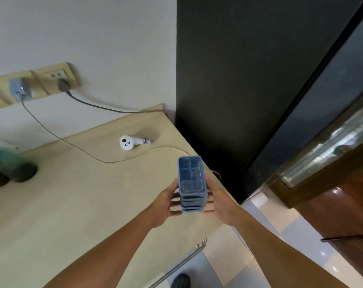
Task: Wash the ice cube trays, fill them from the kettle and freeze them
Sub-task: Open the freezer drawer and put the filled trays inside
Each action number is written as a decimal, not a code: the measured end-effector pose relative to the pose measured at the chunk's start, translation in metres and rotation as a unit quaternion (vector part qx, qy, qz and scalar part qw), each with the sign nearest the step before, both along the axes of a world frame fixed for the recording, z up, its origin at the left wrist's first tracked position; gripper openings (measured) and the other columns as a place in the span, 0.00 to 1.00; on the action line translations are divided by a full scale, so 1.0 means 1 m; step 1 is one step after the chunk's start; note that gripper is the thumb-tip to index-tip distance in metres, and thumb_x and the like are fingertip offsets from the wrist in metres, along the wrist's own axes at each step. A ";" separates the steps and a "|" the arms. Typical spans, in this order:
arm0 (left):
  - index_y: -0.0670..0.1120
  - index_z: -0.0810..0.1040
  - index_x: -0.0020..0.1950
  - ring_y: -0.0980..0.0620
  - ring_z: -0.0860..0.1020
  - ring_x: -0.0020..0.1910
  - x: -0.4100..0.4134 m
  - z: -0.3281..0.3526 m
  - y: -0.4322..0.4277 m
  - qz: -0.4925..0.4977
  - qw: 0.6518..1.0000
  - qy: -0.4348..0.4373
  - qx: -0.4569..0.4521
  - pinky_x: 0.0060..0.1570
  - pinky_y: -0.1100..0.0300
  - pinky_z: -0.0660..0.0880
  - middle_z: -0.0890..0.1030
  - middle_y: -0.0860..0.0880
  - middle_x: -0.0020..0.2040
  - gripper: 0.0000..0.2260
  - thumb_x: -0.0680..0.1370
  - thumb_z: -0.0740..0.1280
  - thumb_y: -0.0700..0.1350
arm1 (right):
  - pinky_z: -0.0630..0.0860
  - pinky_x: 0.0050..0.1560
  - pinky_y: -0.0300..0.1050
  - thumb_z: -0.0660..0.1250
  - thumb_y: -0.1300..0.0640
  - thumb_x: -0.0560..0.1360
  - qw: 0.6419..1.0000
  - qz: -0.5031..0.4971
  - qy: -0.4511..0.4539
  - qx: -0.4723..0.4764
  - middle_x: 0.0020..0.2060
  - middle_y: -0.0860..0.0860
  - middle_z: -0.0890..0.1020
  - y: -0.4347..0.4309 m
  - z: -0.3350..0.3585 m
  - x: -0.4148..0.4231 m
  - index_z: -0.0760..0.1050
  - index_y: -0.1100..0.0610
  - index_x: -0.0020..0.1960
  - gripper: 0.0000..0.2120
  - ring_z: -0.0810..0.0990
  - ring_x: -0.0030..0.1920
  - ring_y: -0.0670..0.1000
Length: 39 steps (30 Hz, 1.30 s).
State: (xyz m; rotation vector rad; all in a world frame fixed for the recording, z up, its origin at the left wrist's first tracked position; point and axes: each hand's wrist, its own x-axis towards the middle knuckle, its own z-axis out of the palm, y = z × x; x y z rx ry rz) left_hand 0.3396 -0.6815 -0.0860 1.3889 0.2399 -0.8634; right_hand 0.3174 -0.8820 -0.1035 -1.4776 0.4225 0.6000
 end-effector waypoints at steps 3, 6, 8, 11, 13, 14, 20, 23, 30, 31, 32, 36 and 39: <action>0.58 0.78 0.65 0.45 0.79 0.64 0.006 -0.005 0.000 -0.014 1.000 0.001 -0.007 0.66 0.43 0.75 0.80 0.47 0.63 0.28 0.74 0.57 0.71 | 0.81 0.55 0.50 0.62 0.17 0.65 1.000 0.005 0.008 0.009 0.61 0.45 0.84 -0.004 -0.007 0.003 0.77 0.36 0.66 0.37 0.84 0.59 0.49; 0.60 0.77 0.67 0.46 0.78 0.65 0.003 -0.011 0.000 -0.004 1.000 0.016 -0.017 0.66 0.42 0.74 0.80 0.49 0.65 0.28 0.75 0.57 0.72 | 0.79 0.58 0.50 0.61 0.18 0.65 1.000 0.013 0.008 0.015 0.62 0.45 0.83 -0.005 -0.005 0.000 0.76 0.35 0.65 0.36 0.82 0.62 0.50; 0.58 0.78 0.67 0.47 0.80 0.64 0.000 -0.016 -0.003 0.041 0.999 0.032 -0.017 0.65 0.42 0.75 0.82 0.50 0.62 0.29 0.74 0.57 0.73 | 0.79 0.58 0.49 0.60 0.18 0.65 1.000 0.026 0.003 0.002 0.60 0.42 0.82 -0.006 0.000 -0.003 0.75 0.34 0.64 0.33 0.81 0.63 0.49; 0.49 0.80 0.61 0.45 0.83 0.56 -0.013 -0.028 -0.011 0.162 0.985 0.054 0.035 0.59 0.44 0.79 0.86 0.47 0.54 0.25 0.79 0.60 0.67 | 0.78 0.60 0.50 0.58 0.19 0.68 0.999 0.032 -0.007 -0.041 0.62 0.44 0.80 -0.016 0.005 -0.015 0.73 0.39 0.66 0.35 0.79 0.62 0.49; 0.43 0.80 0.56 0.44 0.84 0.48 -0.030 -0.040 -0.020 0.238 0.966 0.037 0.095 0.52 0.47 0.81 0.86 0.43 0.49 0.20 0.83 0.61 0.59 | 0.78 0.62 0.51 0.60 0.21 0.68 0.996 0.035 -0.018 -0.078 0.65 0.47 0.78 -0.031 0.002 -0.030 0.72 0.41 0.65 0.34 0.79 0.62 0.49; 0.41 0.80 0.54 0.45 0.83 0.44 -0.041 -0.044 -0.026 0.262 0.957 0.016 0.126 0.48 0.48 0.80 0.85 0.42 0.46 0.18 0.84 0.61 0.55 | 0.77 0.65 0.52 0.61 0.23 0.69 0.994 0.038 -0.027 -0.096 0.66 0.48 0.78 -0.041 0.001 -0.039 0.71 0.43 0.65 0.33 0.78 0.63 0.50; 0.45 0.79 0.47 0.53 0.79 0.30 -0.122 -0.056 -0.091 0.207 0.934 -0.149 0.251 0.30 0.61 0.74 0.84 0.44 0.40 0.08 0.83 0.63 0.43 | 0.79 0.62 0.53 0.60 0.23 0.69 0.977 0.064 -0.063 -0.196 0.59 0.55 0.81 -0.118 -0.005 -0.110 0.73 0.55 0.70 0.44 0.81 0.57 0.52; 0.49 0.79 0.44 0.56 0.79 0.33 -0.145 -0.053 -0.134 0.116 0.921 -0.259 0.268 0.31 0.64 0.75 0.82 0.51 0.37 0.08 0.82 0.65 0.43 | 0.78 0.51 0.42 0.61 0.28 0.76 0.969 0.074 -0.074 -0.222 0.61 0.56 0.81 -0.157 -0.021 -0.136 0.72 0.58 0.72 0.39 0.81 0.56 0.50; 0.48 0.79 0.59 0.54 0.77 0.55 -0.128 -0.055 -0.197 -0.116 0.792 -0.464 0.379 0.56 0.59 0.75 0.80 0.53 0.56 0.09 0.82 0.64 0.49 | 0.67 0.57 0.42 0.61 0.26 0.73 0.957 0.060 -0.068 -0.276 0.71 0.53 0.75 -0.207 -0.062 -0.153 0.67 0.54 0.76 0.42 0.75 0.66 0.50; 0.47 0.78 0.63 0.51 0.76 0.60 -0.118 -0.060 -0.202 -0.148 0.758 -0.496 0.397 0.61 0.57 0.73 0.80 0.51 0.60 0.12 0.83 0.64 0.50 | 0.67 0.58 0.42 0.60 0.23 0.69 0.953 0.061 -0.078 -0.288 0.72 0.53 0.75 -0.211 -0.071 -0.150 0.67 0.52 0.76 0.46 0.75 0.66 0.51; 0.46 0.77 0.66 0.50 0.73 0.65 -0.107 -0.066 -0.208 -0.176 0.727 -0.520 0.413 0.66 0.56 0.70 0.78 0.50 0.64 0.14 0.83 0.63 0.51 | 0.67 0.59 0.42 0.58 0.21 0.67 0.946 0.065 -0.094 -0.303 0.73 0.52 0.74 -0.214 -0.083 -0.144 0.66 0.51 0.77 0.48 0.74 0.68 0.51; 0.47 0.69 0.75 0.47 0.56 0.80 -0.072 -0.106 -0.221 -0.286 0.596 -0.543 0.518 0.79 0.49 0.54 0.66 0.48 0.77 0.22 0.84 0.58 0.56 | 0.68 0.68 0.48 0.60 0.24 0.72 0.900 0.095 -0.165 -0.391 0.76 0.51 0.70 -0.224 -0.146 -0.109 0.63 0.50 0.79 0.44 0.69 0.75 0.54; 0.48 0.69 0.74 0.45 0.54 0.81 -0.067 -0.138 -0.219 -0.287 0.511 -0.559 0.587 0.79 0.44 0.51 0.66 0.48 0.77 0.24 0.83 0.56 0.60 | 0.68 0.71 0.54 0.61 0.26 0.74 0.846 0.113 -0.228 -0.468 0.77 0.53 0.67 -0.226 -0.190 -0.077 0.61 0.53 0.80 0.43 0.66 0.76 0.56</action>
